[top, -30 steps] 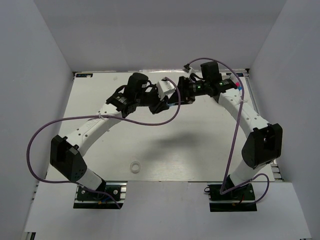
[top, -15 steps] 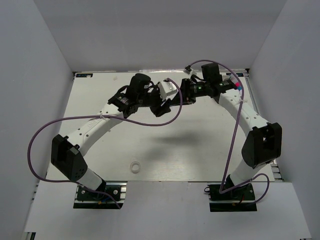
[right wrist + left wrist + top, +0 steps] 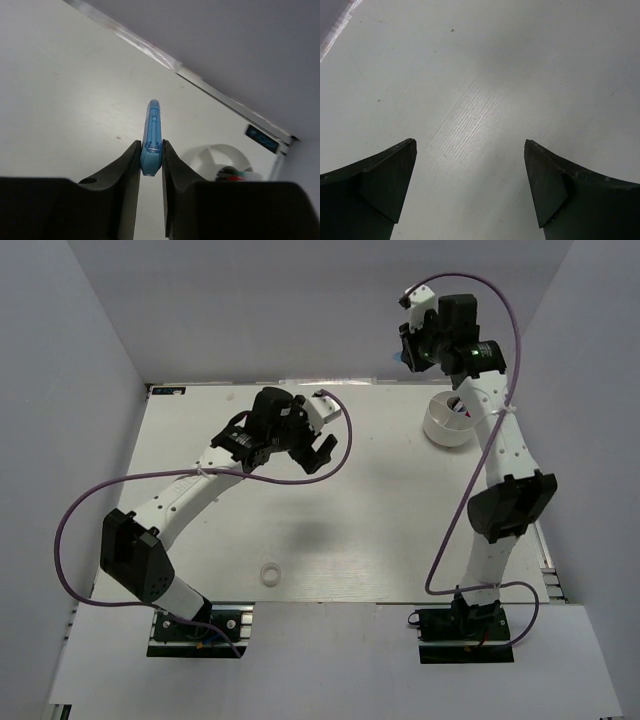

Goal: Sort the stationery into containers
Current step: Place the pen in the storage box.

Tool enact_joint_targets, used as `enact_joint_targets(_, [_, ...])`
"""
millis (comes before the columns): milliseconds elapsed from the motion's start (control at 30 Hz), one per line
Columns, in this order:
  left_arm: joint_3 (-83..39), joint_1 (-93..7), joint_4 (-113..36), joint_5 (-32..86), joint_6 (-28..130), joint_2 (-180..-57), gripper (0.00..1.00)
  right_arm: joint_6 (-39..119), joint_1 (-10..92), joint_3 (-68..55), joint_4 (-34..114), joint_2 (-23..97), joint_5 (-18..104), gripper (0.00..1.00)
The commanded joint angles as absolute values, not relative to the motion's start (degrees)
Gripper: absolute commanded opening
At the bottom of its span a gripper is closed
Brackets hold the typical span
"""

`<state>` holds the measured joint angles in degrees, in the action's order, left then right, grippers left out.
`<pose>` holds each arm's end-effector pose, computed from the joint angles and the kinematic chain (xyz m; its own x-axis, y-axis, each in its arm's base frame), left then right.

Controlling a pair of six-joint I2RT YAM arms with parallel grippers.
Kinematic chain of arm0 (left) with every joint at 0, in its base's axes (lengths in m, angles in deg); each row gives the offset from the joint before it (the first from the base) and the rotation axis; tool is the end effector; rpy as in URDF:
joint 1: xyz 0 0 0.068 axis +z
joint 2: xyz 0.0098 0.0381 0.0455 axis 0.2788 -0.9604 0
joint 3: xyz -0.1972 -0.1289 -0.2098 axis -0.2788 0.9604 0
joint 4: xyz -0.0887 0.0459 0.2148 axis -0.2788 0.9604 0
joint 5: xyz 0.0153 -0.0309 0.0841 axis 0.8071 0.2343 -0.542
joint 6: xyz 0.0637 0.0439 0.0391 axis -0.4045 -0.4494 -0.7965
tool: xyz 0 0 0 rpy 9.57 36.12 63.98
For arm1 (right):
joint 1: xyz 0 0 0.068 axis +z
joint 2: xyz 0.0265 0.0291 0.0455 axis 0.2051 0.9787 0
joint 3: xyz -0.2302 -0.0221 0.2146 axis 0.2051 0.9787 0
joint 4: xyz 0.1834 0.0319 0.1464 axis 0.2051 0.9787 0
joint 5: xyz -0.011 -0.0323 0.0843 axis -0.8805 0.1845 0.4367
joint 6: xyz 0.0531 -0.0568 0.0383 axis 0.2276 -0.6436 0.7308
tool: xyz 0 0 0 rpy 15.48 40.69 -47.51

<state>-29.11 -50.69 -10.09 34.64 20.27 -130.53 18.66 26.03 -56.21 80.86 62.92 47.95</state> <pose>0.2797 -0.2181 0.3666 -0.2006 0.5152 -0.8333 0.8431 0.5240 0.1209 0.4187 0.1227 0.4737 -0.2680 -0.3171 -0.9097 -0.5108 0.8474 -0.1449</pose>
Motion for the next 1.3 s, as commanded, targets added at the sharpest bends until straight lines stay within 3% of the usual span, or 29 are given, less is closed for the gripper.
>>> enact_joint_targets(0, [-29.40, -50.73, -9.63, 35.38, 21.47, -129.96, 0.98, 2.50, 25.99, -60.02, 87.64, 72.33, 26.83, 0.00])
enact_joint_targets(200, [-30.72, -50.73, -9.37, 35.03, 21.48, -130.85, 0.98, -4.10, 24.50, -60.02, 81.75, 76.48, 18.28, 0.00])
enact_joint_targets(1267, [-26.15, -50.20, -10.34, 34.50, 21.21, -128.91, 0.98, -6.48, 19.13, -61.69, 78.76, 84.66, 20.30, 0.00])
